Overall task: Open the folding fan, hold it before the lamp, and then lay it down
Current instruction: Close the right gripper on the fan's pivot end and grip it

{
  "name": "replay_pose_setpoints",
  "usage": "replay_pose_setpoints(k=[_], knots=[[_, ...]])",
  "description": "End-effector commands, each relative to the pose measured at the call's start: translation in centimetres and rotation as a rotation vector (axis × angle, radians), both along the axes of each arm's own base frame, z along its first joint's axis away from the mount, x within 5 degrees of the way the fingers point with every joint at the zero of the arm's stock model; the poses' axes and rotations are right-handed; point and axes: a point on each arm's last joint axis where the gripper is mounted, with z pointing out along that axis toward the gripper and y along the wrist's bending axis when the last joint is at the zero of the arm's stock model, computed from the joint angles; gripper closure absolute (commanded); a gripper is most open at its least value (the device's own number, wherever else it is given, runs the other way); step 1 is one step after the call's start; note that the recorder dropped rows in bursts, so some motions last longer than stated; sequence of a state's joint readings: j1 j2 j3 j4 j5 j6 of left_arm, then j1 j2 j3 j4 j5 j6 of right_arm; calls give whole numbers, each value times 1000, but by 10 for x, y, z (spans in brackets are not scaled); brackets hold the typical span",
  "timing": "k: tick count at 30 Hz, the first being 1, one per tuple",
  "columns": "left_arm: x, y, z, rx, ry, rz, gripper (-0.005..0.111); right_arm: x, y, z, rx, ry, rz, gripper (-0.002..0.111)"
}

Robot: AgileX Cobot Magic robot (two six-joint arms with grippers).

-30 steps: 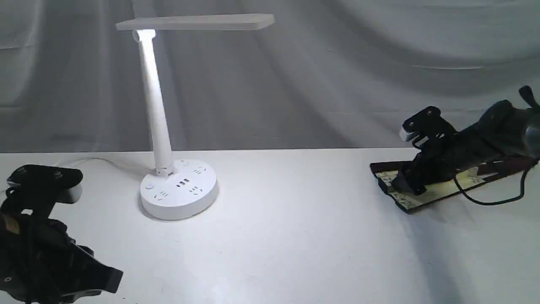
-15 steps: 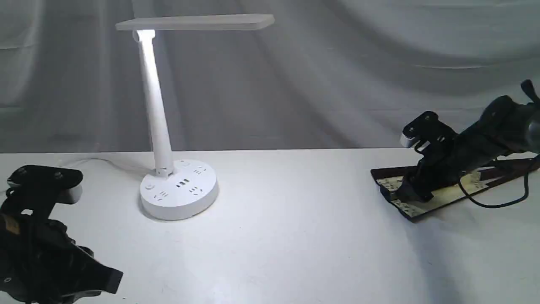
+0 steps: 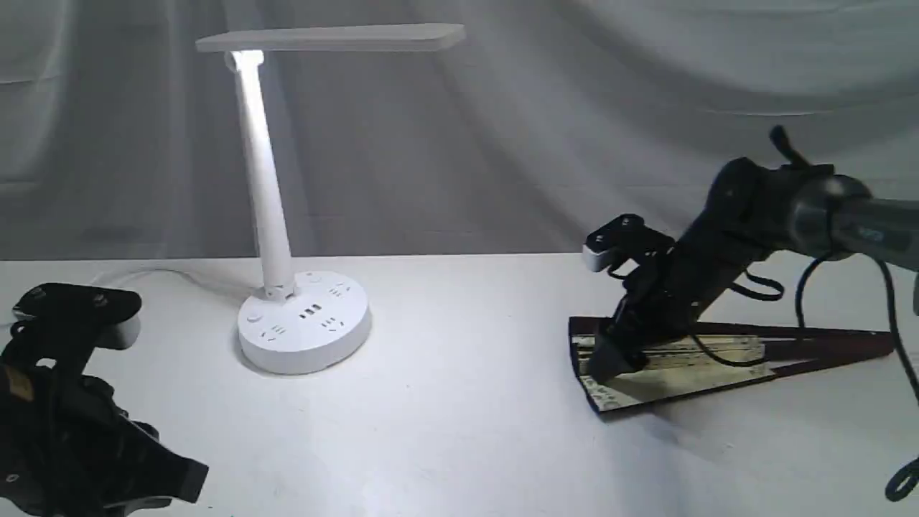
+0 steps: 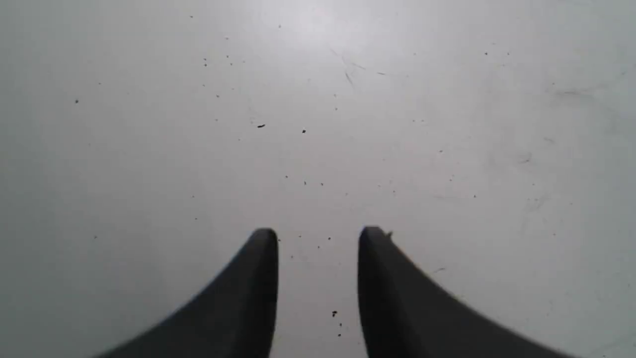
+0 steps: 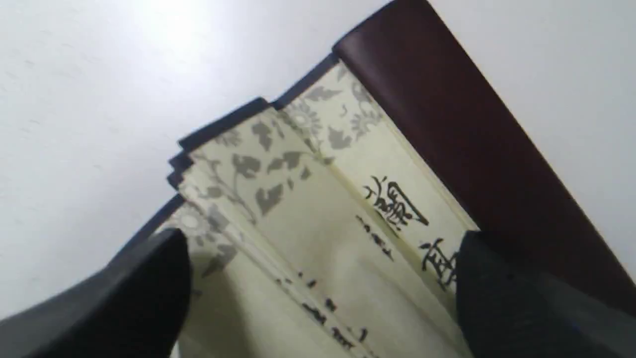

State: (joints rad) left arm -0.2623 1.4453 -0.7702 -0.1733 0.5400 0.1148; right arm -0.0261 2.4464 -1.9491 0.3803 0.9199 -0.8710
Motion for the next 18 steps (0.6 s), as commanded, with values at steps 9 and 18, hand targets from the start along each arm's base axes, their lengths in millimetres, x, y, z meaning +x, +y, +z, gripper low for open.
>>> replay_pose_setpoints(k=[9,18], knots=[[0,-2,1,-1,-6,-6,79,-5,18,42,-42,-66,45,36],[-6,-1,-2,7,72,-11,79,-8,-24,50,-308,-71,99,36]])
